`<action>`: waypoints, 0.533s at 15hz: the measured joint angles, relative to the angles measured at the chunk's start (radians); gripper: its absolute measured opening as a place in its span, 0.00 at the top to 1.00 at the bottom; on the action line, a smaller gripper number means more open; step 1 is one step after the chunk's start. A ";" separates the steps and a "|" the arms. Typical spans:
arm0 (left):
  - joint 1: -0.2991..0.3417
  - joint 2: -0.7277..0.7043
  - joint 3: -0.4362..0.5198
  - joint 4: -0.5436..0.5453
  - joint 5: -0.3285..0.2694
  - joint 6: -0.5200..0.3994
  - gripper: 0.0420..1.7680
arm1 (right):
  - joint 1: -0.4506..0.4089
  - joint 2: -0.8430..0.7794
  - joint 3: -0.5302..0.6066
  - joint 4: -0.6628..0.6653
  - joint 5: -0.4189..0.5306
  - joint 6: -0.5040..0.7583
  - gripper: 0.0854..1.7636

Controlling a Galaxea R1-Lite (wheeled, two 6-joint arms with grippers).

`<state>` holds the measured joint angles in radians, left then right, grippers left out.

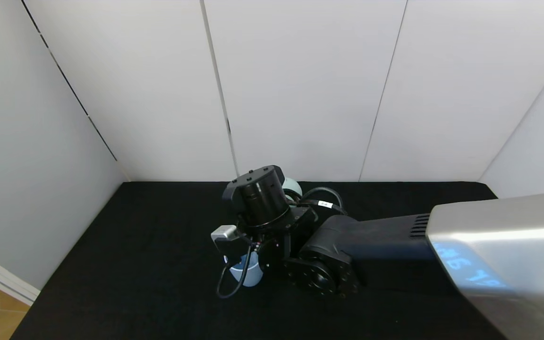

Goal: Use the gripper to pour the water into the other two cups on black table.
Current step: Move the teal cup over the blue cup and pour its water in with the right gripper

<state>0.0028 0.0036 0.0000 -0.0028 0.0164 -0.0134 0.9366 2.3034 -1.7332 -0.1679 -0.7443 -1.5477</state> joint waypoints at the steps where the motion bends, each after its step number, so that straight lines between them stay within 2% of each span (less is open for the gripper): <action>1: 0.000 0.000 0.000 0.000 0.000 0.000 0.03 | 0.000 0.001 -0.005 -0.001 0.000 -0.009 0.35; 8: 0.000 0.000 0.000 0.000 0.000 0.000 0.03 | 0.000 0.002 -0.021 0.000 0.000 -0.035 0.35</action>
<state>0.0028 0.0036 0.0000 -0.0028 0.0164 -0.0130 0.9370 2.3057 -1.7540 -0.1679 -0.7443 -1.5828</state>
